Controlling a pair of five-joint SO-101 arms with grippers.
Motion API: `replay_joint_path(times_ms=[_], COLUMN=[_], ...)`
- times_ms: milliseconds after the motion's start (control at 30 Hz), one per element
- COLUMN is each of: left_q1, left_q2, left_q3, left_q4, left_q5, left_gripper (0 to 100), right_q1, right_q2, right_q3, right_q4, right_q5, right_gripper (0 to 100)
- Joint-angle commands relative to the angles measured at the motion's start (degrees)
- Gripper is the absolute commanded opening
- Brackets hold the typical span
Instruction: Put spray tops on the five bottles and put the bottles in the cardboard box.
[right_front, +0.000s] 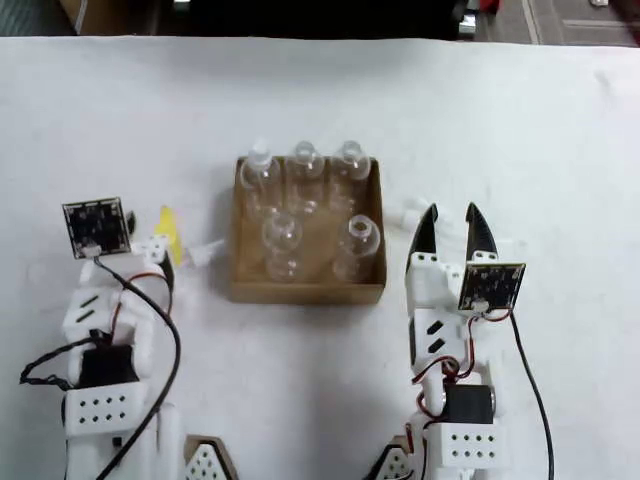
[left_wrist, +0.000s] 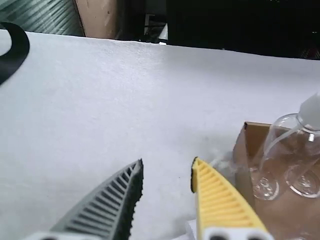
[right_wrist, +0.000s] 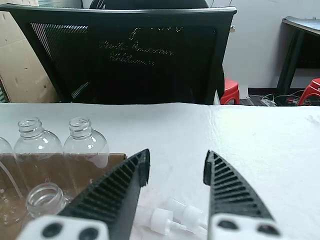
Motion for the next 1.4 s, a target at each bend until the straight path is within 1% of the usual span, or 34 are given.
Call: replay_joint_path(times_ms=[0, 33, 67, 200, 400, 467, 567, 667, 800, 967, 1033, 1133, 1233, 1367], left_q1=[-7.25, -7.34, -7.34, -5.14, -4.88, -4.88, -4.88, -4.88, -4.97, -4.97, -4.97, -4.7, -2.77, 3.03], left_q2=[-0.48, -0.48, -0.48, -0.4, -0.4, -0.4, -0.4, -0.4, 0.75, 13.32, 18.59, 21.93, 21.14, 20.53], left_q3=[-12.13, -14.51, -16.97, -23.91, -33.93, -36.57, -38.59, -39.12, -37.8, -37.45, -37.54, -37.8, -38.24, -37.8], left_q4=[6.86, 10.11, 13.27, 24.44, 40.7, 45.45, 49.93, 50.99, 48.44, 48.09, 48.09, 48.09, 48.53, 48.26], left_q5=[-3.16, -4.66, -7.65, -23.12, -41.32, -45.71, -48.53, -48.7, -49.49, -54.42, -57.58, -62.07, -64.44, -64.18], left_gripper=[15, 15, 15, 15, 15, 15, 15, 15, 15, 15, 15, 15, 15, 15], right_q1=[-0.13, -0.13, -0.13, 0.13, 0.13, 0.22, 0.22, 0.22, 0.22, 0.22, 0.22, 0.22, 0.22, 0.22], right_q2=[0.13, 0.13, 0.13, 0.13, 0.13, 0.13, 0.13, 0.13, 0.13, 0.13, 0.13, 0.13, 0.13, 0.13], right_q3=[0.35, 0.35, 0.35, 0.35, 0.35, 0.35, 0.35, 0.35, 0.35, 0.35, 0.35, 0.35, 0.35, 0.35], right_q4=[-0.04, 0.04, 0.04, -0.13, -0.22, -0.22, -0.22, -0.22, -0.22, -0.22, -0.13, -0.13, -0.22, -0.22], right_q5=[0.62, 0.62, 0.62, 0.62, 0.62, 0.62, 0.62, 0.62, 0.62, 0.62, 0.62, 0.62, 0.62, 0.62], right_gripper=[15.9, 15.9, 15.9, 15.9, 15.9, 15.9, 15.9, 15.9, 15.9, 15.9, 15.9, 15.9, 15.9, 15.9])
